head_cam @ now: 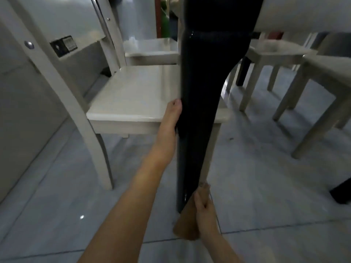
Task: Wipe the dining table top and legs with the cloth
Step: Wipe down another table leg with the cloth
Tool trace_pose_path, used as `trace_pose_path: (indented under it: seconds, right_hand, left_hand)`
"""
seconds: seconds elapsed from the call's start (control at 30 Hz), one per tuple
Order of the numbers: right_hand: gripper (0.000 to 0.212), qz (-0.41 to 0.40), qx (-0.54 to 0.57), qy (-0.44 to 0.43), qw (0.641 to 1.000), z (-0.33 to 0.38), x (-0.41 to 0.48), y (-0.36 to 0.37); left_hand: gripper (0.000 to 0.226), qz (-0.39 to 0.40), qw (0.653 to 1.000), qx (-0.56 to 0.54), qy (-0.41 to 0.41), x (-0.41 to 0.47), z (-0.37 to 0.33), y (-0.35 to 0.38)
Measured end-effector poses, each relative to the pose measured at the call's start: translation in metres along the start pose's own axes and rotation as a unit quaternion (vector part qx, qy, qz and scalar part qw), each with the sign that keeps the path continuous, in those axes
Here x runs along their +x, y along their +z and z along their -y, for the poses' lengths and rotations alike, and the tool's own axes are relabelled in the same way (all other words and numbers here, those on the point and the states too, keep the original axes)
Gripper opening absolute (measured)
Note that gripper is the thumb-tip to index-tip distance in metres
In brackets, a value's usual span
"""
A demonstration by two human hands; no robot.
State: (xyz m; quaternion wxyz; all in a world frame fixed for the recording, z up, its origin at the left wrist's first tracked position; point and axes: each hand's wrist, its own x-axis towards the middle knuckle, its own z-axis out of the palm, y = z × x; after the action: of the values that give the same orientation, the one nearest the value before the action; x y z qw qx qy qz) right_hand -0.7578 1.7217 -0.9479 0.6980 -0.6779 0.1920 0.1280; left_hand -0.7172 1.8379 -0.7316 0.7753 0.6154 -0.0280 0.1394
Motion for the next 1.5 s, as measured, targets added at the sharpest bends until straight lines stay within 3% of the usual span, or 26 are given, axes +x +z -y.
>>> trace_pose_path:
  seconds: [0.1,0.2,0.3,0.4,0.43,0.53,0.63,0.73,0.87,1.0,1.03,1.1,1.13,1.23,1.4,1.43,1.5]
  right_hand:
    - [0.019,0.027,0.039,0.021,0.999,0.044,-0.029,-0.017]
    - [0.047,0.06,0.064,0.036,0.995,0.104,-0.068,-0.04]
    - [0.033,0.06,0.074,0.041,0.995,0.179,-0.123,-0.069]
    - [0.069,0.053,0.067,0.07,0.994,0.267,-0.197,-0.103]
    - [0.068,0.06,0.068,0.082,0.992,0.298,-0.223,-0.116]
    - [0.037,0.04,0.055,0.104,0.992,0.392,-0.3,-0.158]
    - [0.034,0.002,0.021,0.099,0.995,0.478,-0.372,-0.194]
    - [0.033,0.036,0.0,0.083,0.996,0.533,-0.436,-0.228]
    - [0.03,0.014,0.001,0.065,0.998,0.555,-0.499,-0.258]
    - [0.076,-0.075,0.04,0.057,0.995,0.528,-0.544,-0.279]
    - [0.075,-0.112,0.054,0.058,0.991,0.518,-0.556,-0.283]
    - [0.056,-0.186,0.089,0.066,0.976,0.499,-0.582,-0.294]
    - [0.057,-0.219,0.108,0.071,0.967,0.49,-0.594,-0.301]
    - [0.077,-0.303,0.157,0.067,0.938,0.469,-0.627,-0.327]
    - [0.099,-0.407,0.204,0.051,0.889,0.452,-0.668,-0.388]
    - [0.094,-0.416,0.217,0.055,0.881,0.451,-0.672,-0.402]
    - [0.06,-0.42,0.246,0.055,0.872,0.446,-0.681,-0.432]
  left_hand:
    - [0.051,-0.008,0.997,0.057,-0.044,-0.005,-0.017,-0.003]
    - [0.044,-0.029,0.988,0.115,-0.095,-0.021,-0.043,0.002]
    - [0.025,-0.033,0.967,0.191,-0.165,-0.064,-0.085,0.02]
    - [0.026,-0.028,0.933,0.257,-0.25,-0.122,-0.155,0.049]
    - [0.024,-0.027,0.925,0.264,-0.271,-0.139,-0.188,0.061]
    - [0.013,-0.045,0.912,0.262,-0.311,-0.179,-0.297,0.092]
    - [0.013,-0.048,0.911,0.235,-0.335,-0.204,-0.413,0.128]
    - [0.019,-0.001,0.907,0.261,-0.329,-0.225,-0.497,0.144]
    - [0.016,0.007,0.902,0.294,-0.317,-0.249,-0.541,0.133]
    - [0.016,0.024,0.888,0.293,-0.353,-0.271,-0.539,0.112]
    - [0.016,0.039,0.879,0.299,-0.37,-0.276,-0.536,0.107]
    - [0.015,0.077,0.857,0.311,-0.403,-0.28,-0.527,0.099]
    - [0.016,0.094,0.851,0.314,-0.411,-0.279,-0.522,0.099]
    - [0.016,0.141,0.841,0.329,-0.405,-0.267,-0.513,0.121]
    - [0.019,0.221,0.857,0.295,-0.359,-0.239,-0.495,0.212]
    - [0.02,0.226,0.864,0.284,-0.35,-0.236,-0.492,0.236]
    - [0.022,0.245,0.87,0.264,-0.337,-0.236,-0.487,0.285]
